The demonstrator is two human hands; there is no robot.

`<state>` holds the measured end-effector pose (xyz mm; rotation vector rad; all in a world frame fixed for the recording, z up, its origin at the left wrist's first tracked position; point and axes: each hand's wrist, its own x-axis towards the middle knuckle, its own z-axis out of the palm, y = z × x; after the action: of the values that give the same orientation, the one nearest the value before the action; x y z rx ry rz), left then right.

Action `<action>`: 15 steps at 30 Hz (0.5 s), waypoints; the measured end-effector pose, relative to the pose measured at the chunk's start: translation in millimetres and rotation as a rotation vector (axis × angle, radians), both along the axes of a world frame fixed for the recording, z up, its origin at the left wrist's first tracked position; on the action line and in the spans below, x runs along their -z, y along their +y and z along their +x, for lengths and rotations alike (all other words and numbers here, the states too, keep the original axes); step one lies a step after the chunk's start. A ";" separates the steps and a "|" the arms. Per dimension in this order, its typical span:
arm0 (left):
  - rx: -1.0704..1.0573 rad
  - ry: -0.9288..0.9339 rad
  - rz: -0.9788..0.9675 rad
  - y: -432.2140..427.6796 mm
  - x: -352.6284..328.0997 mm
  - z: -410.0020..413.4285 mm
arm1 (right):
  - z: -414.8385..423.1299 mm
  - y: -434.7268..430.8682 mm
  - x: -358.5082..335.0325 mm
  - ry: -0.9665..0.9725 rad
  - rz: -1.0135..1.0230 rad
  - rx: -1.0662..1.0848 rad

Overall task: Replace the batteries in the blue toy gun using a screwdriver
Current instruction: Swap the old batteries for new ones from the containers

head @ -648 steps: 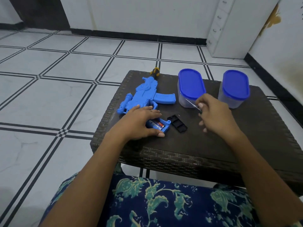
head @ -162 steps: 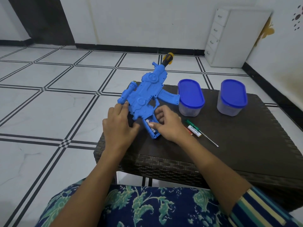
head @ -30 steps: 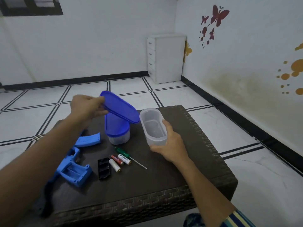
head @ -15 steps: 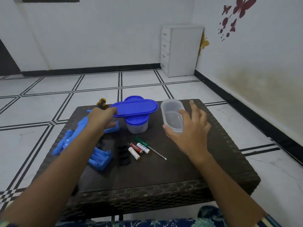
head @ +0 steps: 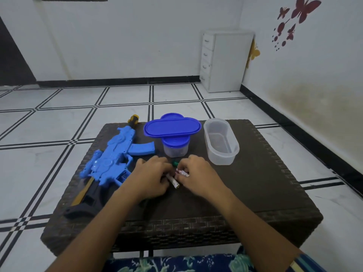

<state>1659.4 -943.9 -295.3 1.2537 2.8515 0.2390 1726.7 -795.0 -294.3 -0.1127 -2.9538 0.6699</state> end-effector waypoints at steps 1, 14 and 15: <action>0.015 0.009 -0.030 0.2 1.3 0.8 | -0.1 0.3 -1.1 -0.016 0.009 -0.002; 0.111 -0.109 -0.063 2.0 0.3 -6.9 | -0.9 7.0 -7.5 -0.011 0.114 -0.033; 0.116 -0.114 -0.067 3.6 -0.3 -7.3 | -0.9 9.0 -6.9 -0.009 0.119 -0.038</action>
<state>1652.0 -940.3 -295.0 1.3415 2.6579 0.2040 1725.7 -786.0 -287.4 -0.0502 -3.0020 0.4981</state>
